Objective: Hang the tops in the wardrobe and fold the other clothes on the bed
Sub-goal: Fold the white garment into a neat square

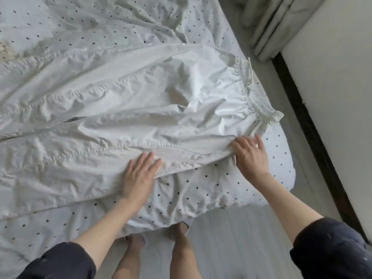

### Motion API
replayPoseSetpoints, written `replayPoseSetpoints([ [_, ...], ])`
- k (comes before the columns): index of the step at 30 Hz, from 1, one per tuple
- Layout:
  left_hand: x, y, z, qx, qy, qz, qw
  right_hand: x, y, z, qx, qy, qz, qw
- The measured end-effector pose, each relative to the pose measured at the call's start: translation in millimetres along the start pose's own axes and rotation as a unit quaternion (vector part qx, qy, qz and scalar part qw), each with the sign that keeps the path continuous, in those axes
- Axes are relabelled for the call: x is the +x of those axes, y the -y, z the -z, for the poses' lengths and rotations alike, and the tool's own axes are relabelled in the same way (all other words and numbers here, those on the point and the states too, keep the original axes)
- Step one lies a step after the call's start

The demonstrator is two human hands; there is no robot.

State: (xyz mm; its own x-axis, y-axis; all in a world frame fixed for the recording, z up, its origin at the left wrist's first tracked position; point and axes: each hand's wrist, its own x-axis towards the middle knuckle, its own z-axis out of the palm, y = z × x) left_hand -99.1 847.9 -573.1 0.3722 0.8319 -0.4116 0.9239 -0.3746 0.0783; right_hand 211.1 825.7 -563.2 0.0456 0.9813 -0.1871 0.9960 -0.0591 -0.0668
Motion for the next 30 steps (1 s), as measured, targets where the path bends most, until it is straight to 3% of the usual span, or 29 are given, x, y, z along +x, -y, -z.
replayPoseSetpoints([
  [4,-16.9,1.9,11.2,-0.076,-0.004,0.014,0.997,-16.4,0.8,9.2,-0.005,-0.046,0.012,0.999],
  [9,-42.2,-12.4,21.4,-0.078,0.118,-0.007,0.990,-57.9,-7.0,28.6,-0.004,-0.043,0.013,0.999],
  [11,-51.8,-14.5,28.1,-0.071,0.131,-0.016,0.989,-72.8,-13.3,34.7,-0.009,-0.013,-0.001,1.000],
  [14,-52.4,-2.1,49.9,-0.107,0.068,0.003,0.992,-68.2,-22.1,46.0,0.003,0.021,-0.049,0.999],
  [18,-39.8,31.6,97.6,-0.231,-0.043,0.052,0.971,-34.0,-21.4,75.1,0.012,-0.032,-0.066,0.997],
  [24,-0.9,76.8,175.9,-0.253,-0.209,0.074,0.942,33.9,5.0,120.5,0.083,-0.116,-0.065,0.988],
  [30,67.6,122.0,218.8,-0.274,-0.205,0.114,0.933,121.5,27.3,134.9,0.099,-0.139,-0.107,0.980],
])
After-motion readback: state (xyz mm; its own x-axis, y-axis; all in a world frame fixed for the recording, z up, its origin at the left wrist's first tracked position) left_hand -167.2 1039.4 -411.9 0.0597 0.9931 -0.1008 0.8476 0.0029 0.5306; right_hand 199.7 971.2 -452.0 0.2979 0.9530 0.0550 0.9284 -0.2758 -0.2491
